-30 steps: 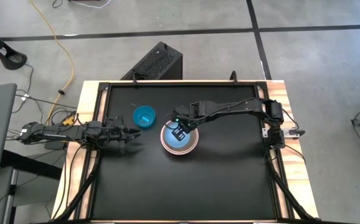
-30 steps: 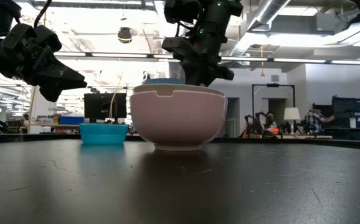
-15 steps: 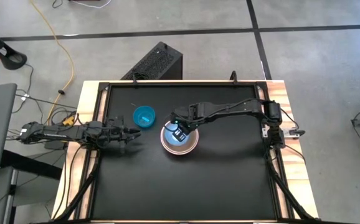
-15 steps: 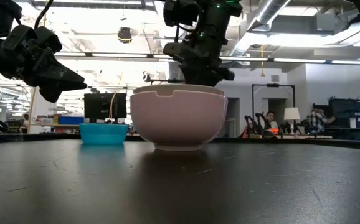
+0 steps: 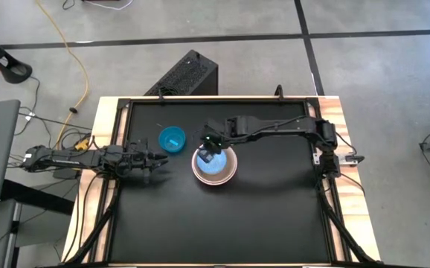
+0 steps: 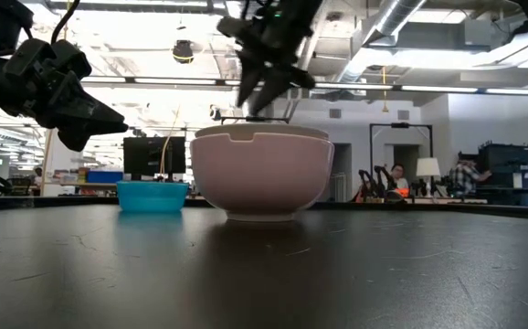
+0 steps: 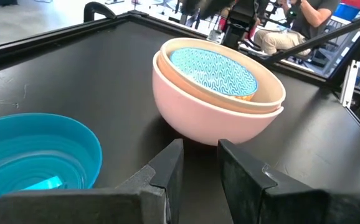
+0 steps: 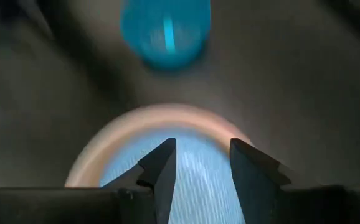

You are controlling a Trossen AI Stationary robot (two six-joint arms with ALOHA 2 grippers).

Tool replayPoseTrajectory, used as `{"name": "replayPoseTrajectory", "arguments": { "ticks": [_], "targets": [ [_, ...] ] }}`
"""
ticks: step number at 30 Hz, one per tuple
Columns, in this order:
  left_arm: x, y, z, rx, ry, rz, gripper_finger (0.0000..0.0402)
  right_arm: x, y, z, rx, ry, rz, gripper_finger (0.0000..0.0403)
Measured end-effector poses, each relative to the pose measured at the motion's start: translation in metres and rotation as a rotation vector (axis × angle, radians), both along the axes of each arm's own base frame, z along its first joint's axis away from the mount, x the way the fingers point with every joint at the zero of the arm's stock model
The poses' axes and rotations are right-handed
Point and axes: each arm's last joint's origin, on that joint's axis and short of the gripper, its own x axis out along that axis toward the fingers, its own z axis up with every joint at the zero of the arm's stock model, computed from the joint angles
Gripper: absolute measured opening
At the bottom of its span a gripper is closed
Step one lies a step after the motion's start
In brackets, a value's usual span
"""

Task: Nest bowls inside each other
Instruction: Stack the blue bowl on top of the blue patterned bowl

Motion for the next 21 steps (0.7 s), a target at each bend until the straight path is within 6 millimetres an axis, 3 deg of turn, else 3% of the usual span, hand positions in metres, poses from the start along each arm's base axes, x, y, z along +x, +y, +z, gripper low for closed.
{"name": "replayPoseTrajectory", "arguments": {
  "ticks": [5, 9, 16, 21],
  "targets": [
    [0.000, 0.000, 0.000, 0.000, 0.000, 0.002, 0.0088, 0.023, -0.024, 0.002, -0.060, -0.203, -0.008, 0.0159],
    [0.000, 0.000, 0.000, 0.000, 0.000, 0.002, 0.0088, 0.041, -0.048, -0.009, -0.042, -0.329, -0.008, 0.0158],
    [0.000, 0.000, -0.001, -0.004, 0.007, 0.002, 0.0088, 0.058, -0.089, -0.039, -0.038, -0.329, -0.076, 0.0158],
    [0.001, 0.001, -0.002, 0.006, 0.028, 0.021, 0.0088, 0.081, -0.094, -0.072, -0.024, -0.291, -0.085, 0.0158]
  ]
}}
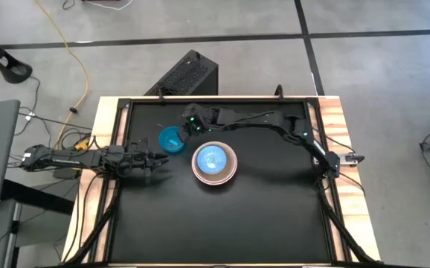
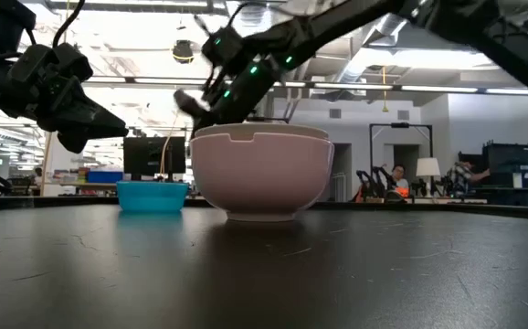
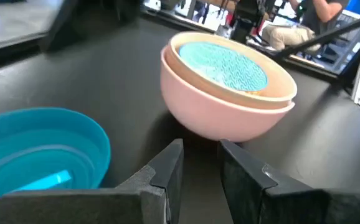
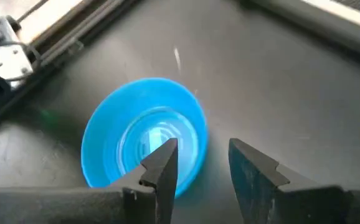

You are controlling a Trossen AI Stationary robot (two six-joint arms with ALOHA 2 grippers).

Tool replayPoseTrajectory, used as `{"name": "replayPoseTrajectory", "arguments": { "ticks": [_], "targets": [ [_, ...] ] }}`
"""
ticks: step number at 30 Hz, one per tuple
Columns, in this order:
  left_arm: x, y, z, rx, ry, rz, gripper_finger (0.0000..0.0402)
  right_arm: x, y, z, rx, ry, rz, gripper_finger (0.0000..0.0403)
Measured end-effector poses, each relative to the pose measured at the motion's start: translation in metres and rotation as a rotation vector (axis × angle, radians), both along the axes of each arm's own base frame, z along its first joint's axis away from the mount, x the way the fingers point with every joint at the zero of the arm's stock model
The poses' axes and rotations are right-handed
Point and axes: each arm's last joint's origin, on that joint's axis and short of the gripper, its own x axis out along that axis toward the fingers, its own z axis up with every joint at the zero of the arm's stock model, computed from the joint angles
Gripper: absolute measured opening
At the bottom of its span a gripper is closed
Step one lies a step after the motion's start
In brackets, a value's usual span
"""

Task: Nest bowls inside each other
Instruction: Stack the blue bowl on top of the blue patterned bowl

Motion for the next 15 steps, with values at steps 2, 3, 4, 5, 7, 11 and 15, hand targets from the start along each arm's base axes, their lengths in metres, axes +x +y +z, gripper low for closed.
{"name": "replayPoseTrajectory", "arguments": {
  "ticks": [2, 3, 4, 5, 7, 11, 15],
  "targets": [
    [0.000, 0.000, -0.001, 0.002, 0.010, 0.005, 0.0088, 0.010, -0.002, -0.011, 0.009, 0.009, 0.001, 0.0158],
    [0.001, 0.000, -0.001, 0.002, 0.014, 0.006, 0.0088, 0.015, -0.003, -0.017, 0.012, 0.020, 0.000, 0.0158],
    [0.001, 0.000, -0.002, 0.002, 0.021, 0.006, 0.0088, 0.018, -0.005, -0.022, 0.013, 0.027, -0.002, 0.0158],
    [0.001, 0.000, -0.002, 0.002, 0.025, 0.005, 0.0088, 0.022, -0.007, -0.025, 0.014, 0.030, -0.003, 0.0158],
    [0.001, 0.000, -0.002, 0.002, 0.026, 0.006, 0.0088, 0.029, -0.009, -0.029, 0.013, 0.040, -0.003, 0.0158],
    [0.001, 0.000, -0.002, 0.002, 0.026, 0.006, 0.0088, 0.037, -0.007, -0.033, 0.017, 0.064, 0.006, 0.0158],
    [0.001, 0.000, -0.002, 0.014, 0.028, 0.004, 0.0088, 0.039, -0.006, -0.037, 0.019, 0.073, 0.009, 0.0158]
  ]
}}
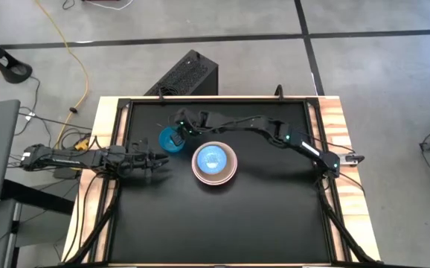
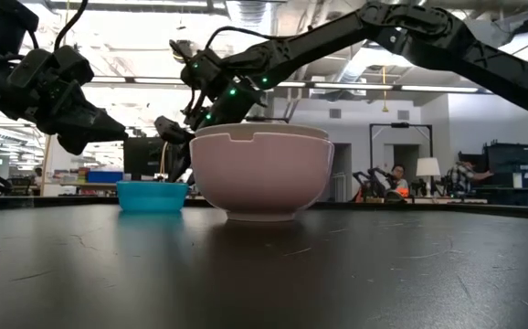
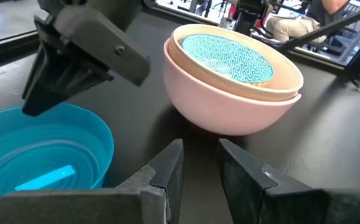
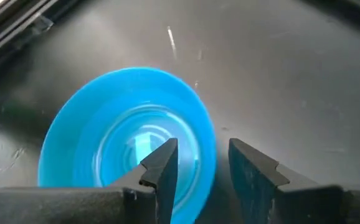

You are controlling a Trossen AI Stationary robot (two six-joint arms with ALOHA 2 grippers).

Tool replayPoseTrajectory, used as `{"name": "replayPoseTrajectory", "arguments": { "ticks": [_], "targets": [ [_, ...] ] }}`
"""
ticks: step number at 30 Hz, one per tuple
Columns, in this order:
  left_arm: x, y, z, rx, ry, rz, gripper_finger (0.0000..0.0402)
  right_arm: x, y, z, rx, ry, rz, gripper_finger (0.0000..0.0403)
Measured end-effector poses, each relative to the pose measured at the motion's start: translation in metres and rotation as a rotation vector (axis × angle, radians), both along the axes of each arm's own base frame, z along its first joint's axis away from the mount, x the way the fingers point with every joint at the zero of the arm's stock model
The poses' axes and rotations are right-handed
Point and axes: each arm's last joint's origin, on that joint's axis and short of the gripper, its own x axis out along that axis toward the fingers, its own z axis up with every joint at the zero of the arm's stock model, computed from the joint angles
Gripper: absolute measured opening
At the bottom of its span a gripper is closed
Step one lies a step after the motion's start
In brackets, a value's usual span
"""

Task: Nest bowls inside each other
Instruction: Stack the blue bowl on top of the blue patterned bowl

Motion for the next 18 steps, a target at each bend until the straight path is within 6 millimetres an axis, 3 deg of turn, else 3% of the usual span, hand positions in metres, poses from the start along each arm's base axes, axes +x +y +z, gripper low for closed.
{"name": "replayPoseTrajectory", "arguments": {
  "ticks": [13, 18],
  "targets": [
    [0.000, 0.000, 0.000, 0.002, 0.000, 0.000, 0.0088, -0.005, 0.012, -0.007, 0.015, 0.106, 0.030, 0.0153],
    [0.000, 0.000, 0.000, -0.002, -0.001, 0.001, 0.0088, -0.005, 0.017, -0.008, 0.034, 0.116, 0.058, 0.0108]
  ]
}}
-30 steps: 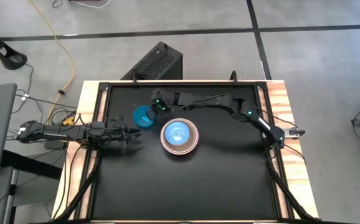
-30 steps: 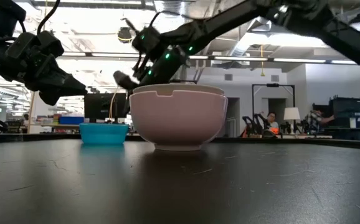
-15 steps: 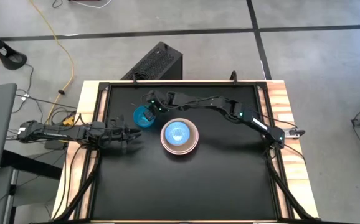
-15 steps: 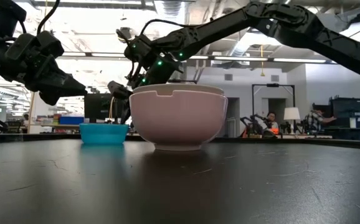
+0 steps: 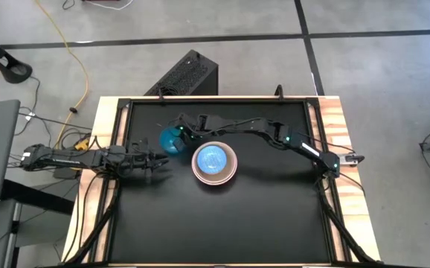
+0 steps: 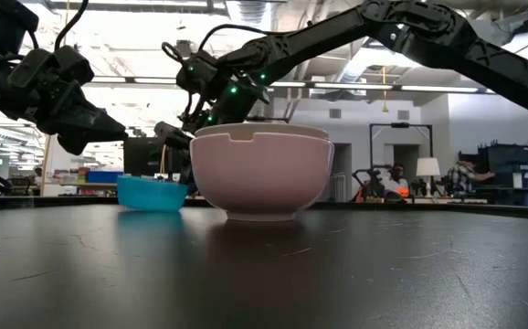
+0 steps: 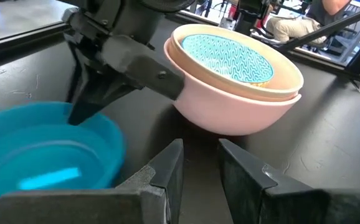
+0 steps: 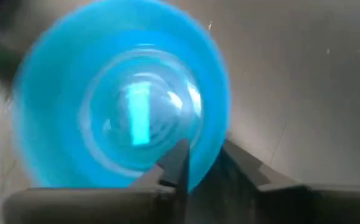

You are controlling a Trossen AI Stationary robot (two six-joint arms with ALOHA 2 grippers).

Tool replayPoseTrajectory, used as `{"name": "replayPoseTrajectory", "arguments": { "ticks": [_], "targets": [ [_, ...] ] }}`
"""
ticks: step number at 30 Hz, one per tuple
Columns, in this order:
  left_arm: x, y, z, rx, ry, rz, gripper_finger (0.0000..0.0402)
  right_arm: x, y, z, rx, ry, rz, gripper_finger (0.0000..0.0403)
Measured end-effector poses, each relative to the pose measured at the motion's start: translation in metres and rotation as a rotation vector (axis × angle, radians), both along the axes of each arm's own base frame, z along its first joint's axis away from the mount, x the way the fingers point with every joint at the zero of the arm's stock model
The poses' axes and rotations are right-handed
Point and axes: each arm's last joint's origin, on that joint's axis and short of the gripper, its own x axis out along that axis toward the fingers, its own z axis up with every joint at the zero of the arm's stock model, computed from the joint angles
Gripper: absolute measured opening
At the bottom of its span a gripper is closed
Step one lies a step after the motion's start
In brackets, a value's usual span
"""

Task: Nest bowls inside each other
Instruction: Stack the blue bowl on top of the blue patterned bowl

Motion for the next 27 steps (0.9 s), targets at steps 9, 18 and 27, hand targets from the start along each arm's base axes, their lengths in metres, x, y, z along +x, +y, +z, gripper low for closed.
{"name": "replayPoseTrajectory", "arguments": {
  "ticks": [9, 18, 27],
  "targets": [
    [0.000, 0.000, 0.000, -0.008, -0.001, 0.002, 0.0088, -0.004, -0.008, 0.004, 0.023, -0.001, -0.009, 0.0013],
    [0.000, 0.000, 0.000, -0.012, -0.002, -0.002, 0.0088, -0.021, -0.050, 0.038, 0.005, -0.086, -0.089, 0.0004],
    [0.000, -0.001, 0.000, -0.010, 0.003, -0.030, 0.0088, -0.056, -0.059, 0.120, -0.050, -0.195, -0.081, 0.0004]
  ]
}}
